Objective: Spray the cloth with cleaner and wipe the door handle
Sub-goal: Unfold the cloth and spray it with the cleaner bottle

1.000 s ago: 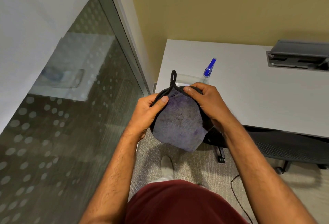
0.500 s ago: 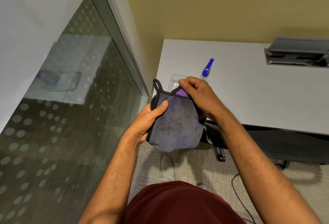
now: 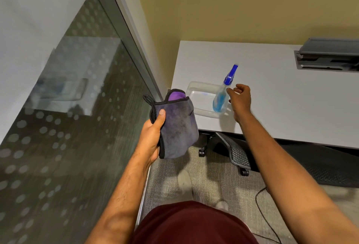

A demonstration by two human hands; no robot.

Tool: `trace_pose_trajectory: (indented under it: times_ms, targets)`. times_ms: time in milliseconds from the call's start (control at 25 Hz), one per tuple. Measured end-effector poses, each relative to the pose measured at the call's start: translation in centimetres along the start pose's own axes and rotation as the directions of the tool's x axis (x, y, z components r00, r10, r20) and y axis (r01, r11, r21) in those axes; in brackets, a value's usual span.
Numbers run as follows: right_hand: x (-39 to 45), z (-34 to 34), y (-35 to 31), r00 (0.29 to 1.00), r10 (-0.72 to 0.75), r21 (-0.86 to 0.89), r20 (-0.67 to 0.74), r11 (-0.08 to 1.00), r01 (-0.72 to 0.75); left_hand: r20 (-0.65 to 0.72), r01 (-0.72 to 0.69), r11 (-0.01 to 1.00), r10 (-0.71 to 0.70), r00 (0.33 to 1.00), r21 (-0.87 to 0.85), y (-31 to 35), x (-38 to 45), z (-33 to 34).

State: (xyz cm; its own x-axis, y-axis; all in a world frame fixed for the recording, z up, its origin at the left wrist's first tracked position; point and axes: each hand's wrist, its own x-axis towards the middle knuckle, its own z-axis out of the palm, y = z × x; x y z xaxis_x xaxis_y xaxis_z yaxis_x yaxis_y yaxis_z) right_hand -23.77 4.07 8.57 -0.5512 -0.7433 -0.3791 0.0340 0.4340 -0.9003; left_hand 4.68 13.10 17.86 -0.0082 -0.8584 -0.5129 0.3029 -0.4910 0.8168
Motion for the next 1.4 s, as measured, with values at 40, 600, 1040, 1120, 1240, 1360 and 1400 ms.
trace_pose_trajectory:
  times_ms: [40, 600, 1040, 1120, 1240, 1360, 1400]
  targets:
    - [0.4, 0.3, 0.0, 1.0, -0.018, -0.027, 0.002, 0.999, 0.018, -0.008, 0.0, 1.0, 0.0, 1.0, -0.009, 0.1, 0.1, 0.0]
    - [4.7, 2.6, -0.2, 0.969, -0.216, -0.134, 0.12, 0.964, 0.231, -0.058, -0.01, 0.999, 0.008, 0.998, -0.043, 1.0, 2.6, -0.9]
    - [-3.8, -0.7, -12.0, 0.822, -0.567, 0.227, 0.048, 0.808, 0.544, -0.104, -0.167, 0.985, 0.162, 0.981, -0.04, 3.9, 4.0, -0.6]
    - [-7.0, -0.8, -13.9, 0.804, -0.593, 0.287, 0.051, 0.78, 0.557, -0.1, -0.199, 0.978, 0.192, 0.976, -0.068, 4.6, 4.1, -0.3]
    - [-11.5, -1.0, -14.9, 0.779, -0.603, 0.311, 0.169, 0.783, 0.539, -0.091, -0.26, 0.962, 0.253, 0.963, -0.082, 5.7, 4.1, 0.0]
    - [-15.3, -1.0, -14.5, 0.725, -0.579, 0.325, 0.372, 0.813, 0.483, -0.076, -0.313, 0.942, 0.306, 0.949, -0.121, 6.7, 4.1, 0.3]
    - [-16.3, -0.8, -14.2, 0.716, -0.556, 0.321, 0.422, 0.83, 0.456, -0.073, -0.326, 0.937, 0.319, 0.945, -0.127, 6.9, 4.0, 0.4]
